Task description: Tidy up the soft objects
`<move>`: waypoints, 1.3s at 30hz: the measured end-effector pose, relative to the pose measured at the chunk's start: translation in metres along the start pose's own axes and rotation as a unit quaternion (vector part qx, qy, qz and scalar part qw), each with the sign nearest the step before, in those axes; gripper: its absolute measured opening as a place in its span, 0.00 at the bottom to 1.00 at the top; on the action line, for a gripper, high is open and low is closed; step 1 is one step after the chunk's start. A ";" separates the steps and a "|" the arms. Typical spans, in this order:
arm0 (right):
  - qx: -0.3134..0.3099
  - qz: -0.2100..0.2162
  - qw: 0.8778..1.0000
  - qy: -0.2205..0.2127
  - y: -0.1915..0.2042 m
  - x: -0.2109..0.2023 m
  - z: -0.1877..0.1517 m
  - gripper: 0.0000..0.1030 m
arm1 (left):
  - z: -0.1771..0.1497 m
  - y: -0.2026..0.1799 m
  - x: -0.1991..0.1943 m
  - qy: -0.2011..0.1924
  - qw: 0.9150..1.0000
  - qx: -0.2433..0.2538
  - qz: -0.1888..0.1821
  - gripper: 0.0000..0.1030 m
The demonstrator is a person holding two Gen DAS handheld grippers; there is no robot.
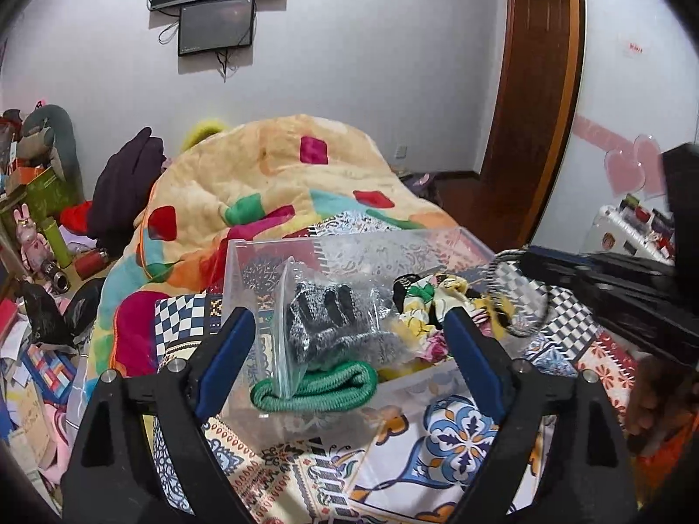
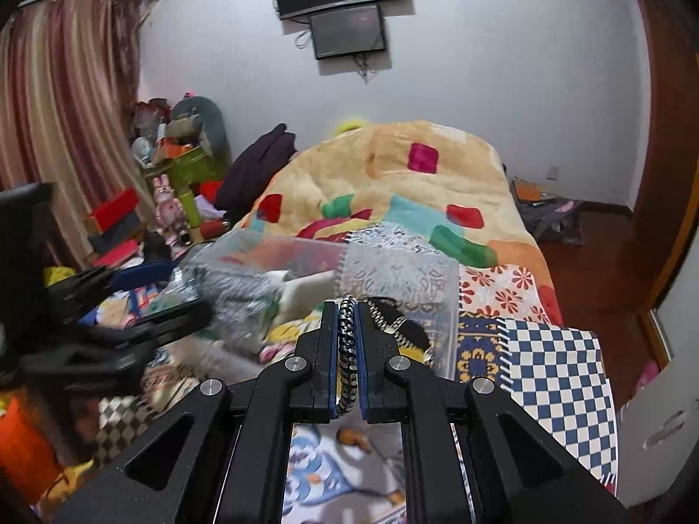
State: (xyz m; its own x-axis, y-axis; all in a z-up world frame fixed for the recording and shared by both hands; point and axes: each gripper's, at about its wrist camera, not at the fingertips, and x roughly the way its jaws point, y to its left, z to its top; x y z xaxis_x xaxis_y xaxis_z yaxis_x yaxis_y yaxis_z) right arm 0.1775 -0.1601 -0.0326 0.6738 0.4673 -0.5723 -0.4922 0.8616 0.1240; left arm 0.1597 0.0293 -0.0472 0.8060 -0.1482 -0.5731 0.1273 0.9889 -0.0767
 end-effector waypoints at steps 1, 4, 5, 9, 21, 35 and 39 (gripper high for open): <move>0.001 -0.004 1.000 0.003 -0.002 0.005 0.001 0.06 | -0.001 0.000 -0.003 -0.003 1.000 -0.001 -0.001 0.87; -0.008 -0.020 1.000 0.015 -0.002 0.016 -0.002 0.06 | -0.003 -0.001 -0.007 -0.011 1.000 0.005 0.003 0.87; -0.013 -0.028 0.999 0.021 -0.002 0.021 -0.004 0.06 | -0.005 -0.002 -0.009 -0.015 1.000 0.008 0.005 0.87; -0.030 -0.057 0.997 0.050 -0.004 0.035 -0.012 0.14 | -0.008 -0.004 -0.010 -0.018 1.000 0.014 0.007 0.87; -0.043 -0.056 0.997 0.005 0.005 -0.005 -0.002 0.42 | -0.006 -0.012 -0.036 -0.047 0.999 0.015 0.015 0.87; -0.043 -0.020 0.995 -0.090 0.036 -0.086 0.001 0.72 | -0.002 -0.026 -0.102 -0.117 0.993 0.010 0.008 0.96; -0.039 -0.011 0.994 -0.100 0.041 -0.094 -0.002 0.75 | -0.004 -0.032 -0.114 -0.128 0.992 0.013 0.007 0.98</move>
State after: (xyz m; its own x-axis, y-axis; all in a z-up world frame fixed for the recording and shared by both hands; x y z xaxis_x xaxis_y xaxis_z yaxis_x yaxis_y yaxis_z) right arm 0.0933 -0.1690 0.0246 0.7778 0.4848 -0.4001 -0.5116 0.8581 0.0452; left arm 0.0618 0.0151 0.0173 0.9277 -0.1360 -0.3476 0.1272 0.9907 -0.0483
